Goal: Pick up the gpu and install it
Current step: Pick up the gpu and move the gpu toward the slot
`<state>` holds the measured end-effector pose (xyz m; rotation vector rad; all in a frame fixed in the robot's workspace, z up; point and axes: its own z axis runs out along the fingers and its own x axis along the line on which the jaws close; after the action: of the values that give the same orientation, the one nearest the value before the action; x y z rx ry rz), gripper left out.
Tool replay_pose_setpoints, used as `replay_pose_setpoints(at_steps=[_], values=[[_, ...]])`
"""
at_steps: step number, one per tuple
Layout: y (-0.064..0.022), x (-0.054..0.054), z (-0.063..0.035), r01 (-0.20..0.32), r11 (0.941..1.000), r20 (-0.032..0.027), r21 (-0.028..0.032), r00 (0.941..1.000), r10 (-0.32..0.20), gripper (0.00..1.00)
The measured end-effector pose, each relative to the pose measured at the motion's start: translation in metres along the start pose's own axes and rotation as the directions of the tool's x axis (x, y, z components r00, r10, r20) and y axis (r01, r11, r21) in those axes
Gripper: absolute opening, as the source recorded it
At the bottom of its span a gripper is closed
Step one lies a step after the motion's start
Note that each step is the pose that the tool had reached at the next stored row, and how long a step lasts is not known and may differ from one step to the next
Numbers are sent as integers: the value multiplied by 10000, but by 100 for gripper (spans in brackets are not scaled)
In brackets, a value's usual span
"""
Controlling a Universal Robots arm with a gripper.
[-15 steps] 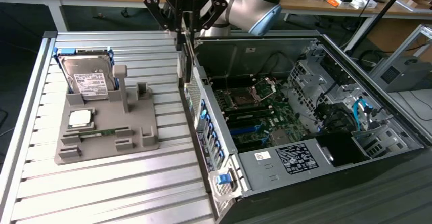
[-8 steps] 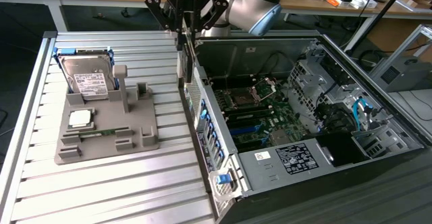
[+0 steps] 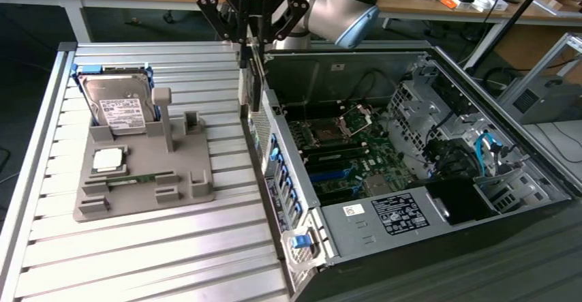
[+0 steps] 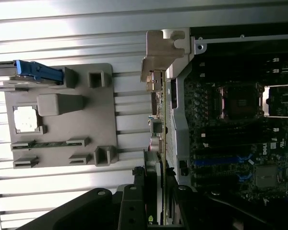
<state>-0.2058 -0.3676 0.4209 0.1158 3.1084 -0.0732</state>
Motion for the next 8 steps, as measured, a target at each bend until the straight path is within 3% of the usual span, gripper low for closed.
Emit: replay_pose_setpoints(at_steps=[8], values=[[2, -20, 0, 0, 10000, 1, 26, 10000, 0, 27]])
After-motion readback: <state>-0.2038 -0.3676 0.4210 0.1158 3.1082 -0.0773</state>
